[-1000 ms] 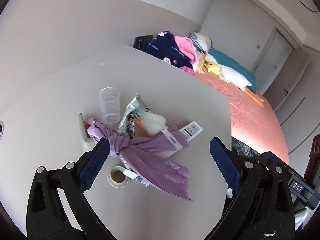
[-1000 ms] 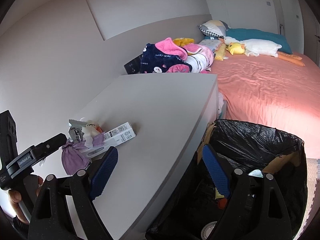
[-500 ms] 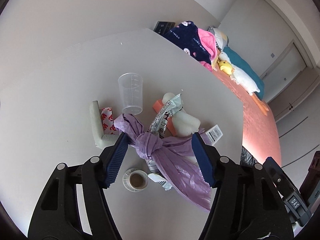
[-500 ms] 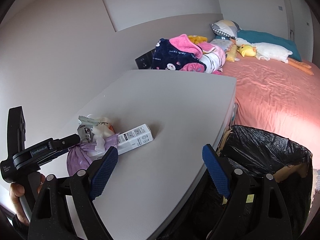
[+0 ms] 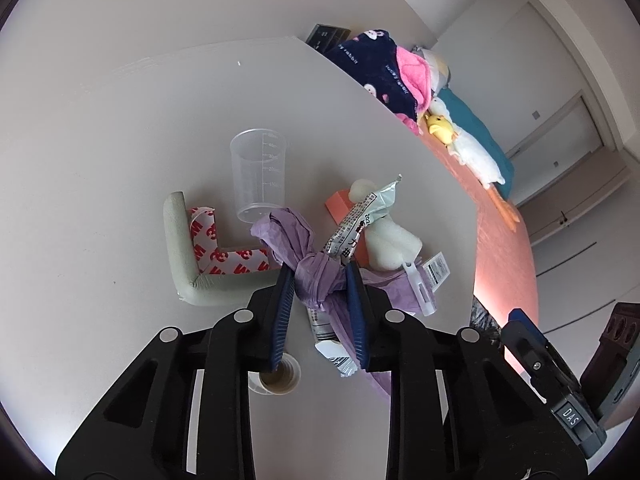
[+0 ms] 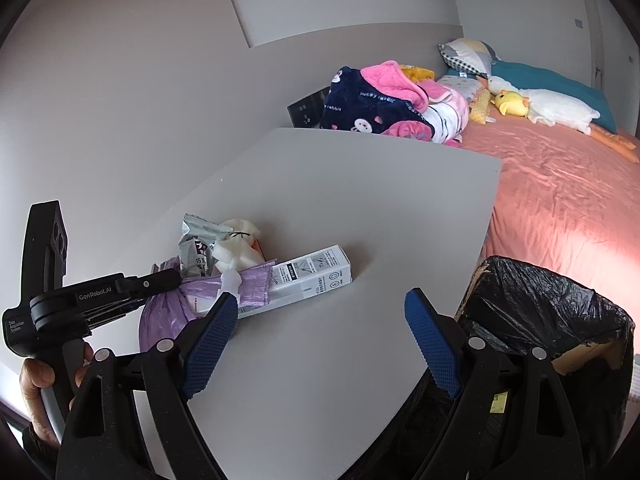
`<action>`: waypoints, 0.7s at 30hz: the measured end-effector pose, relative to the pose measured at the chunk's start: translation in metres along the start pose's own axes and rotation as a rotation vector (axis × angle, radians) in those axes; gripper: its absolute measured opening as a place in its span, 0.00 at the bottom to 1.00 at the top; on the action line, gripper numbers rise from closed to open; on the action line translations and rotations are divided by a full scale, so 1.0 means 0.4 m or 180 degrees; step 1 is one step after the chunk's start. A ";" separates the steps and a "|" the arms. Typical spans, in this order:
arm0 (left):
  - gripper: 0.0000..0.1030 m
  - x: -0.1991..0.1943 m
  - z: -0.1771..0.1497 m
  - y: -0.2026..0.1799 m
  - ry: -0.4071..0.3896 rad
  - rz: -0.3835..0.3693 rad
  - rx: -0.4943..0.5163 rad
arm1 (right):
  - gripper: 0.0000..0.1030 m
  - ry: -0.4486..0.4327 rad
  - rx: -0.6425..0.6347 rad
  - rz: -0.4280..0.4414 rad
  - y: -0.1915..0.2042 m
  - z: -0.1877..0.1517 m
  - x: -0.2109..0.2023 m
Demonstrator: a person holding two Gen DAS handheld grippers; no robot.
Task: Collect trash
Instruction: 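Move the left gripper to the purple bag and grasp its knot, then grasp the white foam piece with the right gripper while the left holds the bag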
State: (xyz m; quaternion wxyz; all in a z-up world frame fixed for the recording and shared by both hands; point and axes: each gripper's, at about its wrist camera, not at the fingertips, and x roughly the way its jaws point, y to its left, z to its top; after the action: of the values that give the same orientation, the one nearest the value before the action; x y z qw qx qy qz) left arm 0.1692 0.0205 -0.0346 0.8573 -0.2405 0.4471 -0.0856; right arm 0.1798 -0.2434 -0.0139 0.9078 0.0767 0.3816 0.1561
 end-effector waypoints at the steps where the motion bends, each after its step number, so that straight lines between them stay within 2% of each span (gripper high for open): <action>1: 0.22 -0.004 0.001 -0.003 -0.0020 -0.0011 0.0015 | 0.84 0.0004 -0.0021 0.0003 0.006 0.002 0.004; 8: 0.20 -0.068 0.016 -0.009 -0.0277 -0.0028 0.0089 | 0.84 0.0046 -0.0181 0.0023 0.051 0.026 0.041; 21: 0.20 -0.156 0.058 0.081 -0.0559 0.0067 -0.0156 | 0.84 0.0204 -0.0369 0.0105 0.141 0.042 0.126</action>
State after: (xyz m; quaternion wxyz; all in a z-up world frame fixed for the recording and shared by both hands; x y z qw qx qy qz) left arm 0.1493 0.0791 0.0059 0.8879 -0.2632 0.3747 -0.0442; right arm 0.2122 -0.1733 -0.0213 0.8954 0.0251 0.3993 0.1953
